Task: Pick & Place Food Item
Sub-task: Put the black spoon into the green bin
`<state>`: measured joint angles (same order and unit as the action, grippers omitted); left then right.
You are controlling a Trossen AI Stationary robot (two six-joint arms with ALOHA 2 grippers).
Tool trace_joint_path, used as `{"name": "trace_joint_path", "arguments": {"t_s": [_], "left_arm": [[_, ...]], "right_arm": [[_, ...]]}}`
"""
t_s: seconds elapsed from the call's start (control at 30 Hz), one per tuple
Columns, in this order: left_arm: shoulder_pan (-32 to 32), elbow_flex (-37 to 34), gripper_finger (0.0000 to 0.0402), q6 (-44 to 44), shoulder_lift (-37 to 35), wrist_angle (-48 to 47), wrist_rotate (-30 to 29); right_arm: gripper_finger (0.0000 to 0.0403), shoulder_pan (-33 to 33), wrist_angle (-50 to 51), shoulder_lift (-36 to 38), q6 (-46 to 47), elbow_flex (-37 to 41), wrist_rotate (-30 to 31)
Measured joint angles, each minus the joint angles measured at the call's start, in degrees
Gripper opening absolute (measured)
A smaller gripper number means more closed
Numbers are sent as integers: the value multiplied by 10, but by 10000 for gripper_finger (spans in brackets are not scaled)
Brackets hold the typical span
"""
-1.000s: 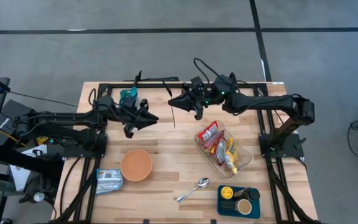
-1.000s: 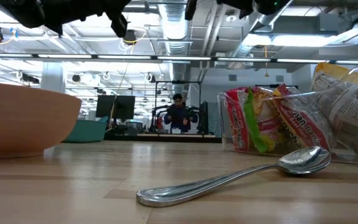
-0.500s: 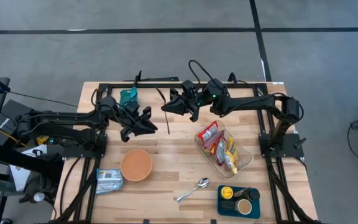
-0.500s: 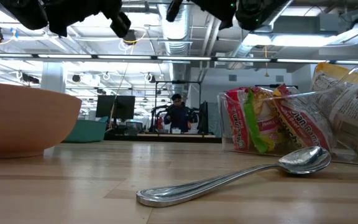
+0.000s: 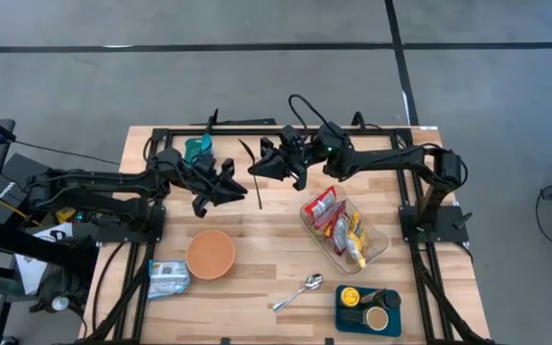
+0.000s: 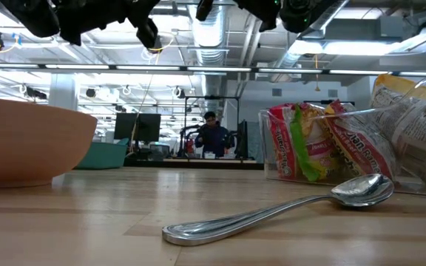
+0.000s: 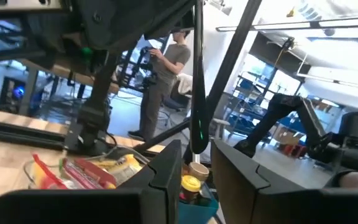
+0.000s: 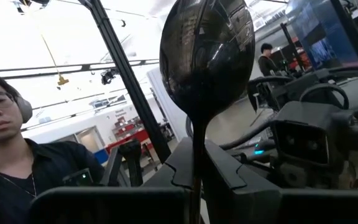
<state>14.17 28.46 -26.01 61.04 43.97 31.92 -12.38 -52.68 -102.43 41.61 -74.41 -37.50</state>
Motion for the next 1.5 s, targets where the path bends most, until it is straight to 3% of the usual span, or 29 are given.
{"name": "trace_joint_path", "arguments": {"t_s": [0.17, 0.33, 0.5, 0.8, 0.93, 1.17, 1.37, 1.5], "left_arm": [[0, 9, 110, -19, 49, 7, 5], [3, 51, 148, -59, 121, 35, 121], [3, 66, 176, -61, 141, 44, 169], [3, 66, 185, -48, 140, 67, 151], [4, 66, 176, -49, 140, 64, 181], [4, 66, 160, -54, 140, 71, 182], [13, 66, 149, -59, 135, 88, 187], [14, 66, 143, -60, 135, 112, 146]], "right_arm": [[8, 0, -1, 0, 0, 0, -4], [8, -1, -1, 0, 19, 0, -19], [8, -1, -1, 0, 20, 0, -30], [8, 0, -7, 0, 29, 0, -34], [8, -8, -35, 0, 91, 0, -70], [8, -11, -49, 0, 140, 0, -82], [10, -15, -68, 0, 224, 0, -138], [10, -12, -67, 0, 211, 0, -138]]}}
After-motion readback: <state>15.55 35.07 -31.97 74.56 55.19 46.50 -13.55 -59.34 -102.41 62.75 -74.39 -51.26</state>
